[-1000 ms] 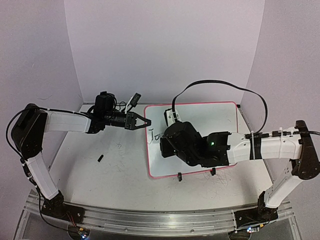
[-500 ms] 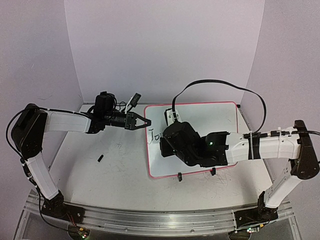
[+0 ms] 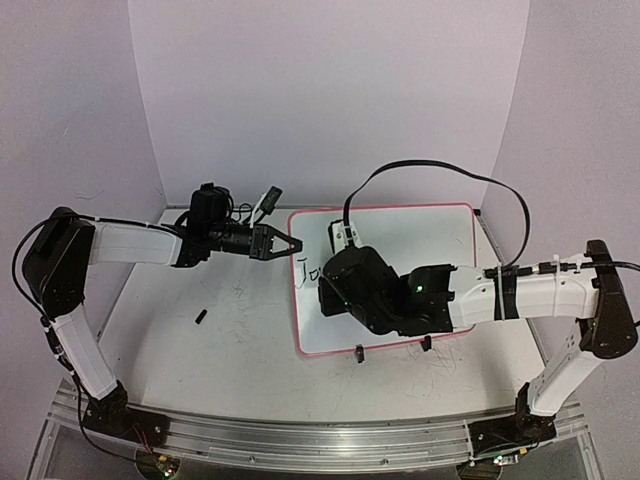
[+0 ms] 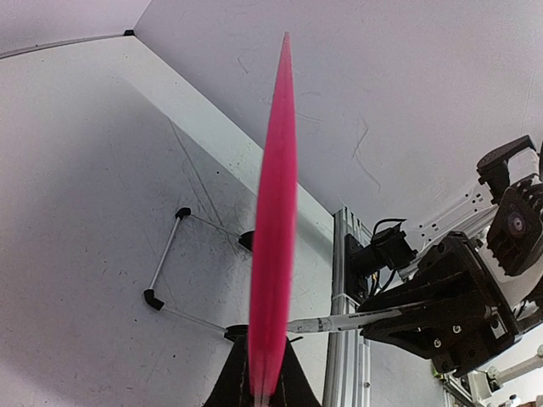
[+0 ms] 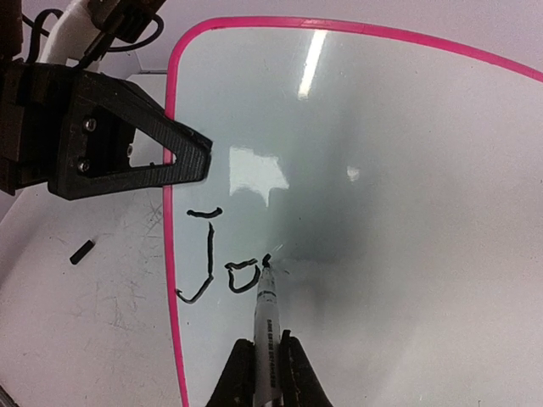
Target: Write a sentence on the whiteboard
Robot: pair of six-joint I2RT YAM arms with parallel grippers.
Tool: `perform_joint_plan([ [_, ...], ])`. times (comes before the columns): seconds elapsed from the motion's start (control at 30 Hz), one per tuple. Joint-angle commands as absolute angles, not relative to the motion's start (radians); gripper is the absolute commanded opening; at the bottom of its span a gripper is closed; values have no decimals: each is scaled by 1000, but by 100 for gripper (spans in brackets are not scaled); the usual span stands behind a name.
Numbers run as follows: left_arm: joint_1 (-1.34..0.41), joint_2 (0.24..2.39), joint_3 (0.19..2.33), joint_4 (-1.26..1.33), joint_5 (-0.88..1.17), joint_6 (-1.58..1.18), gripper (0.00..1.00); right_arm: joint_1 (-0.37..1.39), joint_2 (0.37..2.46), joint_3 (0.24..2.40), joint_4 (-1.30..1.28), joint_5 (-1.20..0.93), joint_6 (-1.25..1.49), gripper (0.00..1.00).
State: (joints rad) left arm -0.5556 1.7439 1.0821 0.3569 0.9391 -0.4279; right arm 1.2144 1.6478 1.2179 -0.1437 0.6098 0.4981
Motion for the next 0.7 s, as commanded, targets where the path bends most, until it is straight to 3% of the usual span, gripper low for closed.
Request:
perform_joint_plan([
  [0.0, -554, 1720, 1077, 331, 924, -448, 0, 1218, 1643, 1220, -174, 630, 539, 0],
  [0.67, -554, 1723, 1075, 331, 927, -448, 0, 1218, 1621, 1181, -198, 629, 580, 0],
])
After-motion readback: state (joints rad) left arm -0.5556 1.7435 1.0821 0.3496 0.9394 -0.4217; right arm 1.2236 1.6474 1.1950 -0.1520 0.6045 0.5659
